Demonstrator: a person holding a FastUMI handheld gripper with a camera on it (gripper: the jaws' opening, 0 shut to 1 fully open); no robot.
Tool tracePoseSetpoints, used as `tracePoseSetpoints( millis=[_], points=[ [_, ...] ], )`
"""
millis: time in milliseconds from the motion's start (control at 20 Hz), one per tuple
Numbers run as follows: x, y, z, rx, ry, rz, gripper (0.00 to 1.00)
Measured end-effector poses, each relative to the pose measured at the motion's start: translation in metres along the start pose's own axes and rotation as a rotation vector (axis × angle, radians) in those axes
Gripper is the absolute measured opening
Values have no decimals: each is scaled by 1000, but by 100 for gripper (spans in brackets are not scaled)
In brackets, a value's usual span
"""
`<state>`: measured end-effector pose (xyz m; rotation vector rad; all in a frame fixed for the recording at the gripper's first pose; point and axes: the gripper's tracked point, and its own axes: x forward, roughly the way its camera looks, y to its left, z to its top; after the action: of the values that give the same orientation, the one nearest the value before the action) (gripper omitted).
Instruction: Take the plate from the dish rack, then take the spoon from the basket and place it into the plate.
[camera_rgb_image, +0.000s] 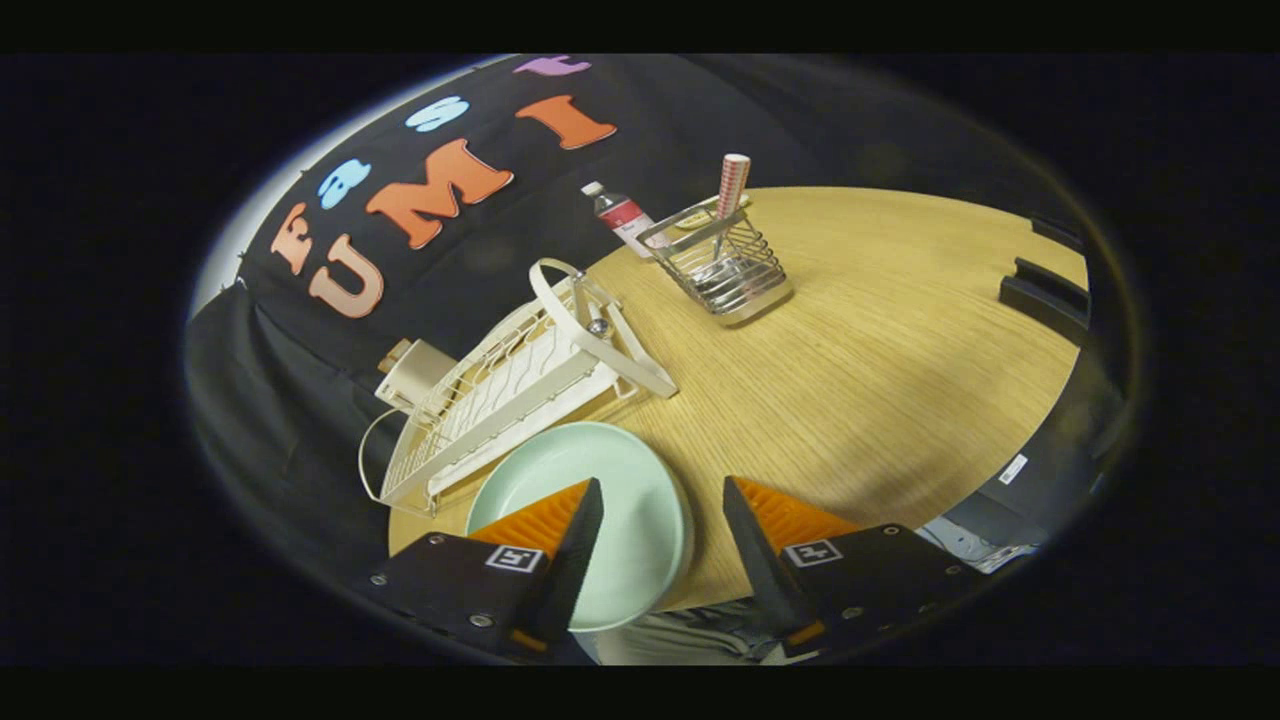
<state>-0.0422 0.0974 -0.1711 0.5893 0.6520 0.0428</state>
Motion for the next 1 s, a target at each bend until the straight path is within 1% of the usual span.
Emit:
tracePoseSetpoints(
  millis=[50,100,250,300,400,550,800,900,1000],
  points=[
    [1,-9,8,-37,-20,-25,78],
    [0,-16,18,-66,-43,-44,85],
    [1,-37,49,-117,-107,-100,95],
    [2,-44,60,-127,-131,-116,97],
    [2,-55,87,-171,-194,-138,97],
    [2,-68,123,-280,-274,-184,97],
    [4,-56,175,-355,-391,-152,96],
    [8,-51,189,-379,-426,-138,92],
    [13,-46,195,-397,-438,-119,83]
  ],
)
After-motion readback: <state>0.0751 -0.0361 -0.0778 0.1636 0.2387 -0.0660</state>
